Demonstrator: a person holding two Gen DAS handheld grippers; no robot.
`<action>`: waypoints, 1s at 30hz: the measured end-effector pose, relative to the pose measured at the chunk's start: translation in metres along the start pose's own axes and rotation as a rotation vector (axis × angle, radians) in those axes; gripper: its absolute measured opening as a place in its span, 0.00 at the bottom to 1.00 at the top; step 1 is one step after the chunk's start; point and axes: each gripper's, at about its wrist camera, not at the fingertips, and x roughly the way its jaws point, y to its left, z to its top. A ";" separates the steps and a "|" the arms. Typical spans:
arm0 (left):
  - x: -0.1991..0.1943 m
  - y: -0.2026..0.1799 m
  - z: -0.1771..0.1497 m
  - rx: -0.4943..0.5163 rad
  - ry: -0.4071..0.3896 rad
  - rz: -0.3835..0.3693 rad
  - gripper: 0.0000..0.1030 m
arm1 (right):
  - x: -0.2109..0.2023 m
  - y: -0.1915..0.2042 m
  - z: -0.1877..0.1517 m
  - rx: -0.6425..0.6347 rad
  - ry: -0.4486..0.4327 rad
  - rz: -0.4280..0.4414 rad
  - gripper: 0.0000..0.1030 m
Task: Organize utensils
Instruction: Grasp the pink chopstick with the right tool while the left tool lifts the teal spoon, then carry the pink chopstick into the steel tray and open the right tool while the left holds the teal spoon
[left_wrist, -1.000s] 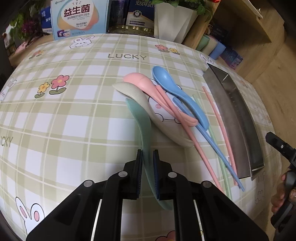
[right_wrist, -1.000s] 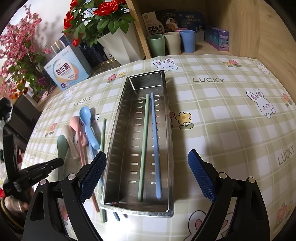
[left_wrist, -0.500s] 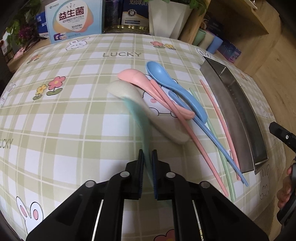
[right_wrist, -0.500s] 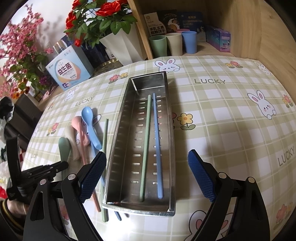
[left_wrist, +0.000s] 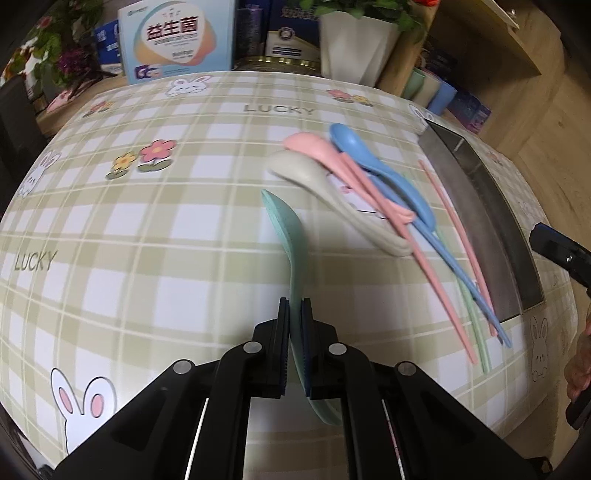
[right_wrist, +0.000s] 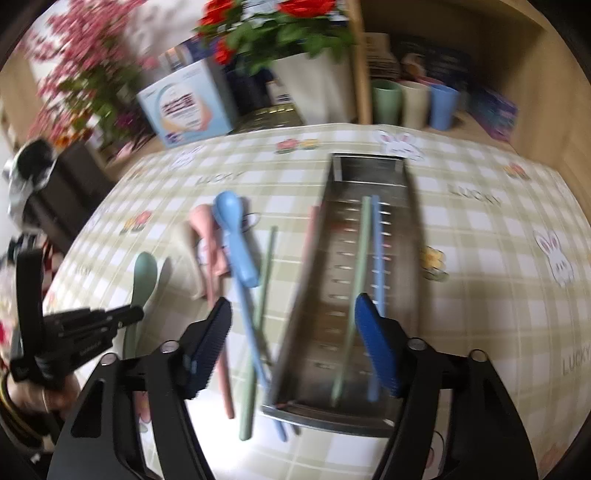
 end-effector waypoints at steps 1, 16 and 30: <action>-0.001 0.006 -0.001 -0.011 0.002 -0.006 0.06 | 0.002 0.004 0.000 -0.015 0.006 0.004 0.51; -0.005 0.038 -0.008 -0.042 -0.028 -0.038 0.07 | 0.071 0.064 -0.002 -0.143 0.160 0.044 0.18; -0.006 0.042 -0.012 -0.052 -0.054 -0.067 0.07 | 0.088 0.063 -0.010 -0.106 0.156 0.029 0.07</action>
